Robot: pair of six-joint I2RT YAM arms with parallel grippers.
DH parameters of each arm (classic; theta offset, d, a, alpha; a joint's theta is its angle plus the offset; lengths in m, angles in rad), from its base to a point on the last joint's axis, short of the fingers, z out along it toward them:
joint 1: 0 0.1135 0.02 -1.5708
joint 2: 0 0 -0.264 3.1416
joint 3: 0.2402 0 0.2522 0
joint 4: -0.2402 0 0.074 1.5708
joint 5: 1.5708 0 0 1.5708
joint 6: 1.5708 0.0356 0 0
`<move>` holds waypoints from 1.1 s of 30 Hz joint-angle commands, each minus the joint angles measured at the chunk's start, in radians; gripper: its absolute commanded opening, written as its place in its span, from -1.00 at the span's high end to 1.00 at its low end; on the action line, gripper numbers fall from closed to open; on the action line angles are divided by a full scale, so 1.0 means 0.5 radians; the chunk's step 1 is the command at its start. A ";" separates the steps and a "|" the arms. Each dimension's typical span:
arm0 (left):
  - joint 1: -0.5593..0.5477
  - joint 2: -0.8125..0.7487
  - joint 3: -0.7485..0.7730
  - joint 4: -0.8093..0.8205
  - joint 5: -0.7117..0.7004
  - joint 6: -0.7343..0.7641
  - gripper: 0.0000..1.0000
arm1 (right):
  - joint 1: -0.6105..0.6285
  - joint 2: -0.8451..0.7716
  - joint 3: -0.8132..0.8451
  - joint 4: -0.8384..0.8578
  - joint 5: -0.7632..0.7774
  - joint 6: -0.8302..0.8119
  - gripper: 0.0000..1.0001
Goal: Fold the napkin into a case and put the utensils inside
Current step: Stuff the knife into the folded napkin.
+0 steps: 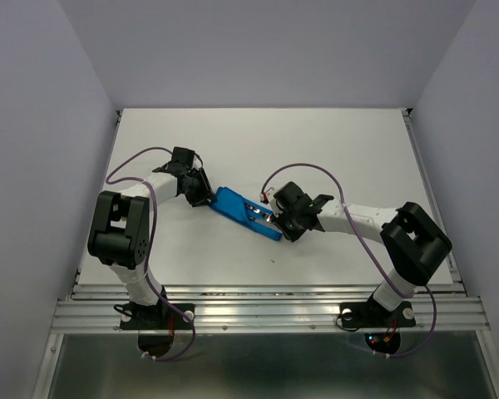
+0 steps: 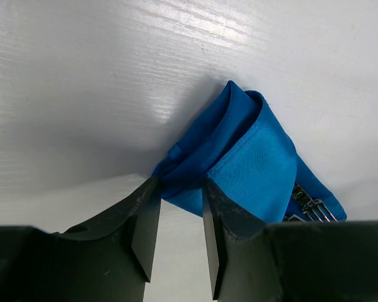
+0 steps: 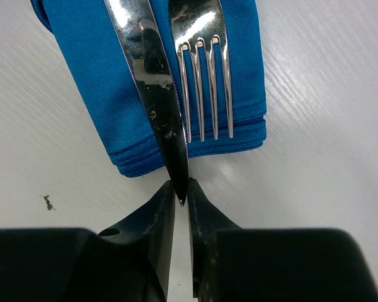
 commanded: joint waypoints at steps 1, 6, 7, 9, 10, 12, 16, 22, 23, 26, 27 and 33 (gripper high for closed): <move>-0.014 -0.014 0.016 0.001 0.020 0.010 0.14 | -0.002 -0.016 0.044 0.077 -0.016 -0.024 0.67; -0.014 -0.002 0.022 0.004 0.023 0.010 0.15 | -0.002 -0.040 0.069 0.074 -0.071 -0.061 0.74; -0.014 0.010 0.028 0.004 0.023 0.010 0.14 | -0.002 -0.037 0.075 0.068 -0.068 -0.067 0.74; -0.014 0.016 0.031 0.004 0.026 0.007 0.15 | -0.002 -0.025 0.108 0.028 -0.056 -0.088 0.74; -0.017 0.022 0.034 0.001 0.026 0.004 0.15 | -0.002 -0.019 0.121 0.013 -0.050 -0.091 0.75; -0.017 0.022 0.031 0.004 0.029 0.004 0.15 | 0.022 -0.010 0.154 -0.018 -0.041 -0.104 0.75; -0.020 0.010 0.031 -0.002 0.017 0.004 0.15 | 0.041 -0.001 0.210 -0.064 -0.028 -0.113 0.75; -0.023 0.013 0.034 -0.005 0.017 0.001 0.15 | 0.081 0.061 0.290 -0.116 -0.016 -0.128 0.75; -0.023 0.016 0.034 -0.005 0.020 0.001 0.15 | 0.102 0.067 0.305 -0.122 -0.019 -0.128 0.75; -0.023 0.016 0.034 -0.005 0.017 0.001 0.15 | 0.102 0.104 0.335 -0.116 -0.022 -0.128 0.75; -0.026 0.016 0.034 -0.005 0.017 0.001 0.15 | 0.120 0.113 0.345 -0.113 -0.025 -0.125 0.75; -0.027 0.010 0.031 -0.005 0.017 0.001 0.15 | 0.139 0.180 0.394 -0.107 -0.019 -0.125 0.74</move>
